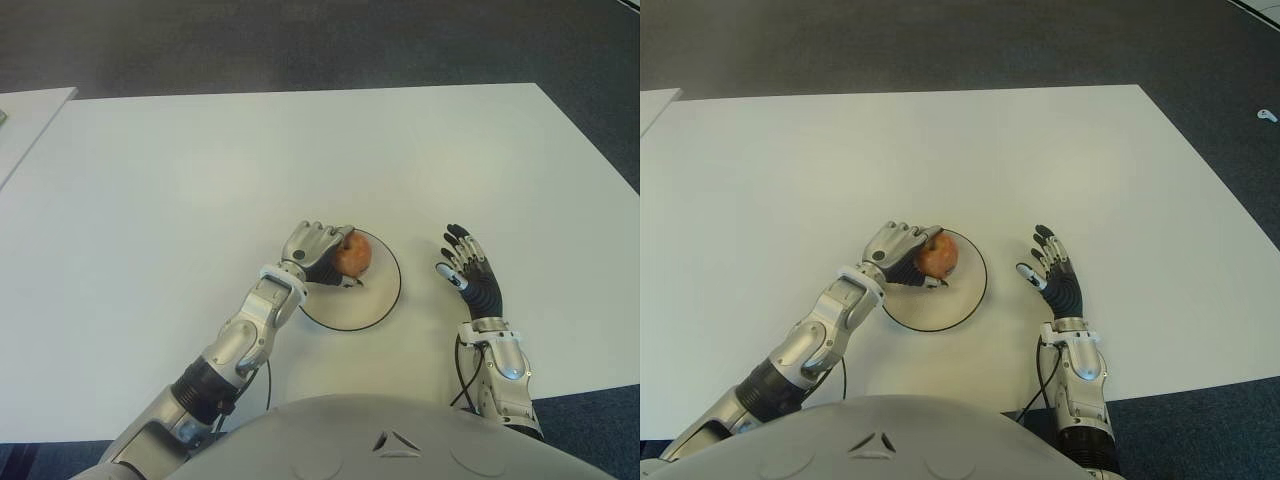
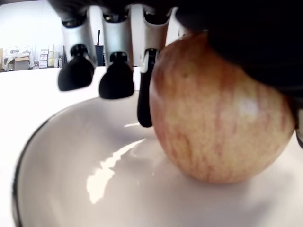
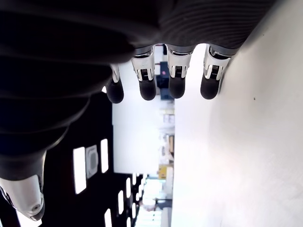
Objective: Put the apples into the plate.
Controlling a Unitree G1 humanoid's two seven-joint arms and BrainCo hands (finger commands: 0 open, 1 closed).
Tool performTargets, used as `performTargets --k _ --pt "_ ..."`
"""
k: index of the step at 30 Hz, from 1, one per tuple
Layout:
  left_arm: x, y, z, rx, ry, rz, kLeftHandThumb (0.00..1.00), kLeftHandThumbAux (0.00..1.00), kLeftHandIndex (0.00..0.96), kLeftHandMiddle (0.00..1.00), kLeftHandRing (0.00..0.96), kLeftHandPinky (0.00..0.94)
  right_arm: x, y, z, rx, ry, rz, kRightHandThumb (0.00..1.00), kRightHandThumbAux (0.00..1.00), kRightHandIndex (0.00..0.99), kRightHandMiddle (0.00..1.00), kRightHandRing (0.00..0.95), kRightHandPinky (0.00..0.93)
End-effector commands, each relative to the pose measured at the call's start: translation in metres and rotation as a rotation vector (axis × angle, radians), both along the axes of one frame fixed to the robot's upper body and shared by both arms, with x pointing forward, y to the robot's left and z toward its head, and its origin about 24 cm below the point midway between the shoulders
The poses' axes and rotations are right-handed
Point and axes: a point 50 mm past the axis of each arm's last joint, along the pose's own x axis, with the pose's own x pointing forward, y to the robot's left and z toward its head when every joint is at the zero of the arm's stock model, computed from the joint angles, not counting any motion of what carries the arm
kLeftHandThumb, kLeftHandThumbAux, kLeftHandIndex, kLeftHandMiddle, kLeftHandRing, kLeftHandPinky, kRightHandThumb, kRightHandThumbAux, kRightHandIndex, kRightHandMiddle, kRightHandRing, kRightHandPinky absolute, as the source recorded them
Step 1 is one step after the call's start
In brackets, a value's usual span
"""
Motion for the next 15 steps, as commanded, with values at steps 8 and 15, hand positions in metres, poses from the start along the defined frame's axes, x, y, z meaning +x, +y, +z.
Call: performTargets --k 8,15 --pt "-0.007 0.005 0.004 -0.091 -0.04 0.003 0.422 0.455 0.339 0.471 0.456 0.451 -0.019 0.012 -0.035 0.074 0.206 -0.009 0.193 0.6 0.115 0.072 0.025 0.045" --pt "-0.014 0.006 0.005 -0.099 -0.067 0.02 0.239 0.269 0.052 0.051 0.047 0.052 -0.019 0.014 -0.035 0.078 0.209 -0.005 0.206 0.602 0.132 0.076 0.029 0.061"
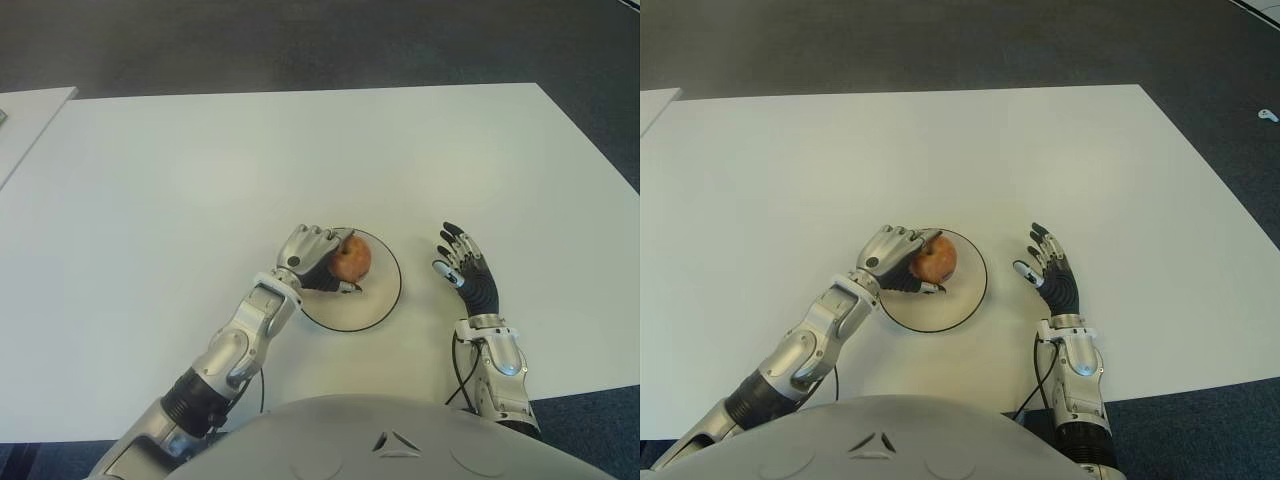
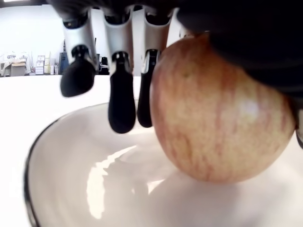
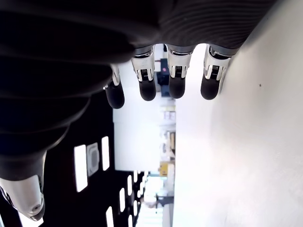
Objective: Put the apples into the plate.
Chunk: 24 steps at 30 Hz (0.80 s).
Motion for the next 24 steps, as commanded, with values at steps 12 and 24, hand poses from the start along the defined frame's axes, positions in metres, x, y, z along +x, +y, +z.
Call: performTargets --k 12,24 --pt "-0.004 0.006 0.015 -0.016 -0.087 0.007 0.174 0.201 0.0 0.0 0.0 0.0 -0.023 0.015 -0.034 0.074 0.219 -0.019 0.202 0.612 0.114 0.068 0.028 0.065" --pt "-0.004 0.009 0.024 -0.055 -0.14 0.025 0.173 0.206 0.0 0.0 0.0 0.0 -0.022 0.017 -0.035 0.093 0.225 -0.022 0.206 0.602 0.123 0.07 0.031 0.064"
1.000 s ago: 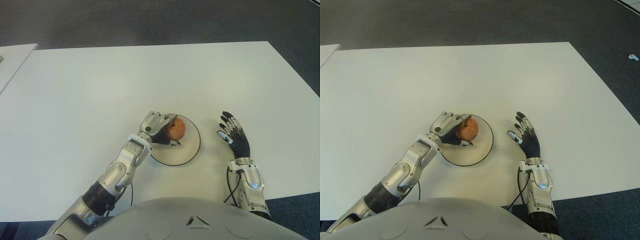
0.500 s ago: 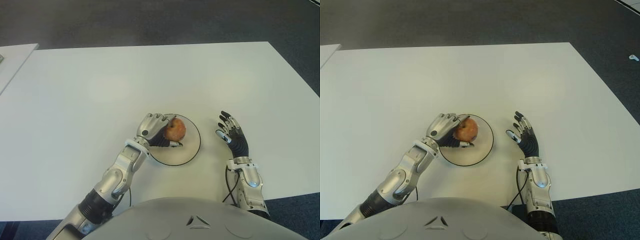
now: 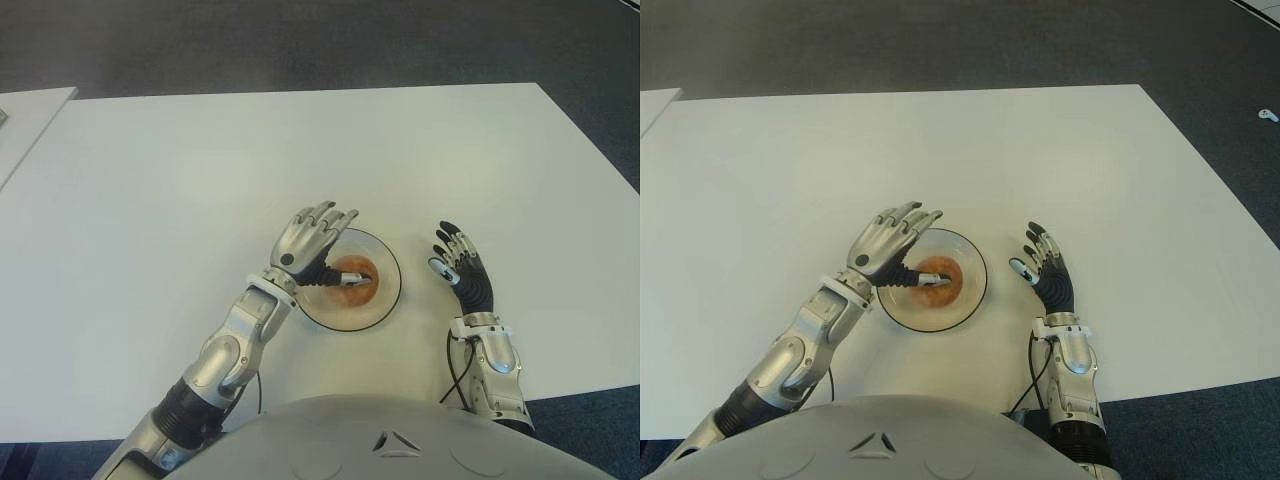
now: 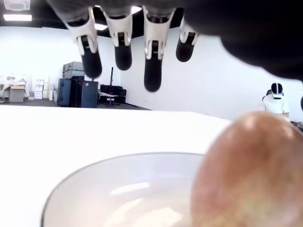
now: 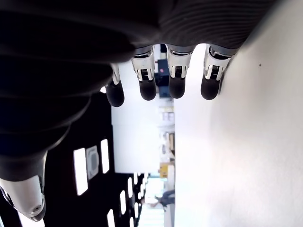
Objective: Put the apples into the plate.
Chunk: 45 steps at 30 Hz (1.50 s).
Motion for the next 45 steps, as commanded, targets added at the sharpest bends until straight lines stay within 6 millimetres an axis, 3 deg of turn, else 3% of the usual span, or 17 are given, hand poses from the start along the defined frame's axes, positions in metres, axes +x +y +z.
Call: performTargets --k 1,23,27,33,38,41,45 --pt "0.0 0.003 0.001 -0.006 -0.009 0.013 0.173 0.205 0.0 0.0 0.0 0.0 -0.024 0.011 -0.034 0.07 0.213 -0.008 0.206 0.602 0.124 0.07 0.031 0.065" --pt "-0.001 0.009 0.007 -0.047 -0.013 0.071 0.193 0.189 0.0 0.0 0.0 0.0 -0.025 0.015 -0.032 0.073 0.193 0.012 0.193 0.578 0.126 0.072 0.018 0.012" --pt "-0.002 0.019 0.005 -0.113 -0.017 0.156 0.196 0.199 0.0 0.0 0.0 0.0 -0.026 0.016 -0.031 0.078 0.189 0.009 0.191 0.573 0.124 0.077 0.021 0.022" --pt "-0.013 0.045 0.006 -0.31 0.027 0.329 0.207 0.196 0.0 0.0 0.0 0.0 -0.025 0.017 -0.03 0.097 0.18 0.007 0.215 0.572 0.135 0.091 0.032 0.031" --pt "-0.015 0.045 0.008 -0.699 0.07 0.401 0.207 0.209 0.0 0.0 0.0 0.0 -0.024 0.017 -0.029 0.14 0.187 0.008 0.245 0.589 0.155 0.1 0.043 0.067" --pt "-0.015 0.047 0.011 -0.798 0.063 0.401 0.21 0.22 0.003 0.0 0.0 0.006 -0.024 0.018 -0.028 0.161 0.187 0.012 0.26 0.595 0.163 0.105 0.051 0.083" --pt "-0.017 0.052 0.018 -0.935 0.044 0.403 0.195 0.256 0.033 0.007 0.014 0.099 -0.023 0.025 -0.02 0.204 0.169 0.028 0.282 0.598 0.178 0.111 0.062 0.102"
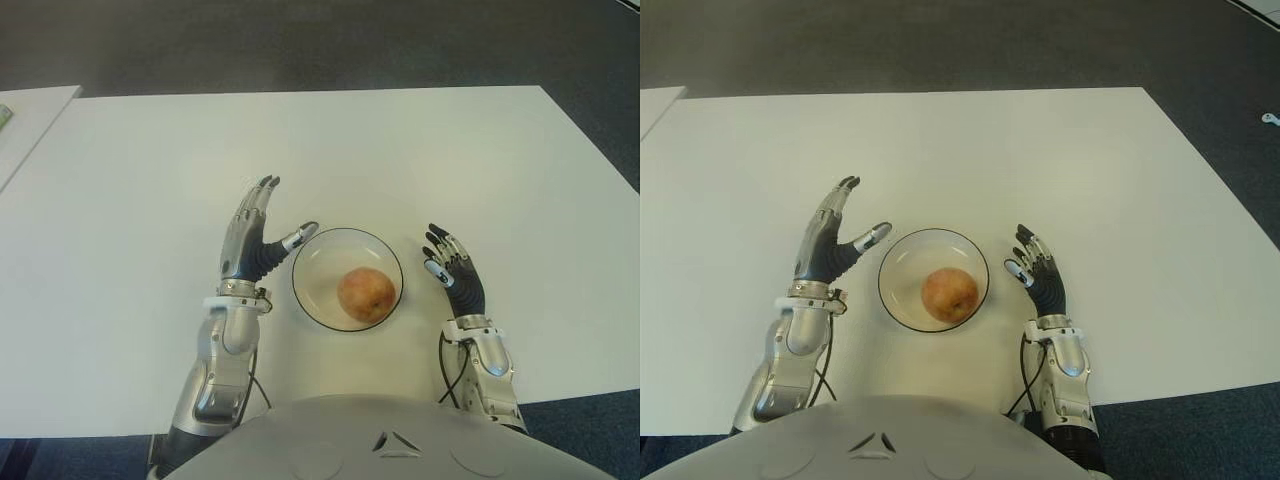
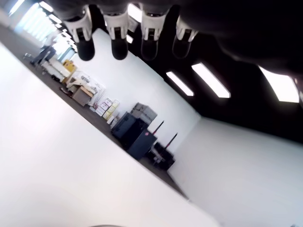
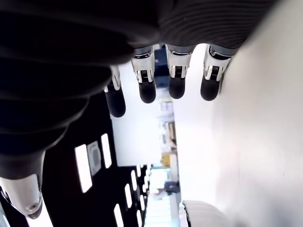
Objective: Put the apples into the plate.
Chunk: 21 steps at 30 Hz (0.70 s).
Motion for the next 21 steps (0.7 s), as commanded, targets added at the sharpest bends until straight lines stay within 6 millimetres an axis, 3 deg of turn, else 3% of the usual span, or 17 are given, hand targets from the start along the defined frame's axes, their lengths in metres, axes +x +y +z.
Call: performTargets --k 1,6,9,13,18,21 --pt "-0.003 0.006 0.006 -0.165 -0.04 0.032 0.187 0.271 0.048 0.021 0.03 0.122 -0.019 0.012 -0.019 0.089 0.149 0.011 0.288 0.597 0.182 0.113 0.066 0.108" --pt "-0.006 0.014 0.003 -0.265 -0.036 0.043 0.155 0.313 0.093 0.057 0.067 0.149 -0.021 0.017 -0.016 0.102 0.142 0.014 0.298 0.593 0.188 0.119 0.076 0.115" --pt "-0.021 0.022 -0.02 -0.33 -0.012 0.067 0.129 0.327 0.143 0.076 0.072 0.135 -0.021 0.018 -0.013 0.092 0.134 0.011 0.291 0.588 0.184 0.118 0.076 0.106" --pt "-0.035 0.026 -0.034 -0.375 -0.008 0.082 0.091 0.316 0.188 0.087 0.062 0.104 -0.021 0.018 -0.011 0.073 0.13 0.007 0.276 0.587 0.174 0.111 0.064 0.076" --pt "-0.041 0.029 -0.043 -0.413 -0.006 0.087 0.047 0.284 0.168 0.078 0.049 0.105 -0.021 0.02 -0.01 0.06 0.124 0.005 0.271 0.589 0.167 0.106 0.053 0.069" --pt "-0.042 0.019 -0.063 -0.45 0.037 0.081 0.033 0.279 0.159 0.072 0.045 0.096 -0.02 0.022 -0.009 0.052 0.12 0.006 0.265 0.592 0.166 0.108 0.054 0.075"
